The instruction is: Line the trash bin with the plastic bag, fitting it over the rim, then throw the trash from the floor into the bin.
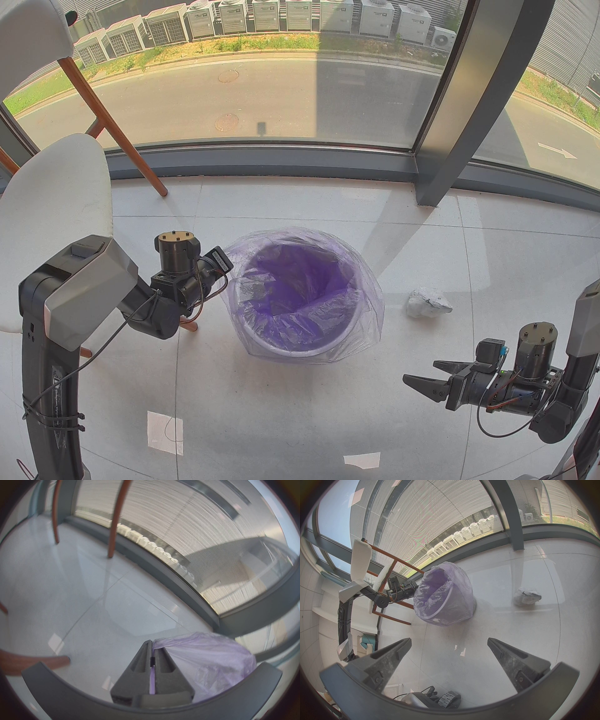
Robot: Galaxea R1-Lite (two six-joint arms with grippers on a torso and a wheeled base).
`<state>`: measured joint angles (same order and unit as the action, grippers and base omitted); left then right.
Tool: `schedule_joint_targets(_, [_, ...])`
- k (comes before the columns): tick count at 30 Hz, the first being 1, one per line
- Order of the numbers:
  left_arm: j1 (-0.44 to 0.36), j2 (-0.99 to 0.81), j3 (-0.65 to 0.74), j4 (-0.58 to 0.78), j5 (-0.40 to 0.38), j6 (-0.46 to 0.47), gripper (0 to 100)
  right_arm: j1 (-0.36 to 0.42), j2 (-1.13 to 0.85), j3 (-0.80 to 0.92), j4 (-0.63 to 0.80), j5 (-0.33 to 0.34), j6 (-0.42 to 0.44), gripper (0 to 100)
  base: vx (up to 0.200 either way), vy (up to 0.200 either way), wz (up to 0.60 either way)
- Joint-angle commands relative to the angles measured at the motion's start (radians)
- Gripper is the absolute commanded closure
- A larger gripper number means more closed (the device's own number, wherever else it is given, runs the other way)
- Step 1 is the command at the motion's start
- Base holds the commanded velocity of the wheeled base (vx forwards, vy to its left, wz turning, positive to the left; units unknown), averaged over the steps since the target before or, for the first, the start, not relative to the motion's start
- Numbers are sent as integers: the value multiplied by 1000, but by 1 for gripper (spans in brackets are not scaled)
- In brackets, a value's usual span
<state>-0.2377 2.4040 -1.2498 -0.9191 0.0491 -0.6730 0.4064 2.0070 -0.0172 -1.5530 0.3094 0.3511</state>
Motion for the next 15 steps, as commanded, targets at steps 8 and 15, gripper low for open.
schedule_joint_targets(8, [-3,17,-99,144,15,-258,100,0,4,13,-6,1,0,0,0,0,0])
schedule_joint_targets(15, [-17,17,-91,152,9,-258,0,2,7,8,-6,2,0,0,0,0,0])
